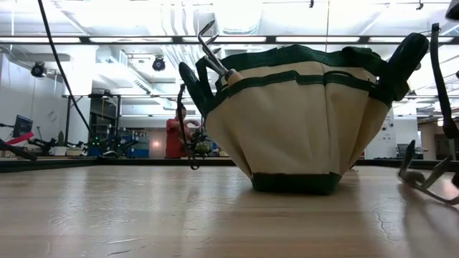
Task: Pick & Place Garden tools in Gardening bag
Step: Put the hand rake into the gardening bag
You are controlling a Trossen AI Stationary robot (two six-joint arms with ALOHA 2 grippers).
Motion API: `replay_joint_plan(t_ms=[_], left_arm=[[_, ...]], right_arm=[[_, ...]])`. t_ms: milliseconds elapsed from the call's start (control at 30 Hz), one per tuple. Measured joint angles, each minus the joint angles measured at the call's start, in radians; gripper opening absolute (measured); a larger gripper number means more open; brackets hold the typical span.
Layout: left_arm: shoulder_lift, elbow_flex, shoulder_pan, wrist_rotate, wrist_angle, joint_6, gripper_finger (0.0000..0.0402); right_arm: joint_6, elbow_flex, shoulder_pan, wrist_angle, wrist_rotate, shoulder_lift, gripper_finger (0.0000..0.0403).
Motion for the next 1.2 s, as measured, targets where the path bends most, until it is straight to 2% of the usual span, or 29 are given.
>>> replay_joint_plan(t_ms=[367, 567, 933, 1200], left_arm=[[0.000, -0.012, 0.000, 0.003, 0.021, 0.000, 0.0174], [0.004, -0.014, 0.000, 0.156, 0.041, 0.092, 0.0174], [0.059, -0.014, 0.000, 0.346, 0.178, 0.217, 0.0174], [0.080, -0.014, 0.000, 0.365, 0.240, 0.264, 0.0174]], right_arm=[[-0.119, 0.131, -0.002, 0.016, -0.006, -0.015, 0.0008], [-0.221, 0.222, -0.021, 0.054, -0.083, -0.017, 0.0008], [-0.429, 0.349, -0.090, 0.187, -0.229, -0.017, 0.0008], [-0.543, 0.437, -0.122, 0.206, -0.263, -0.024, 0.0008]])
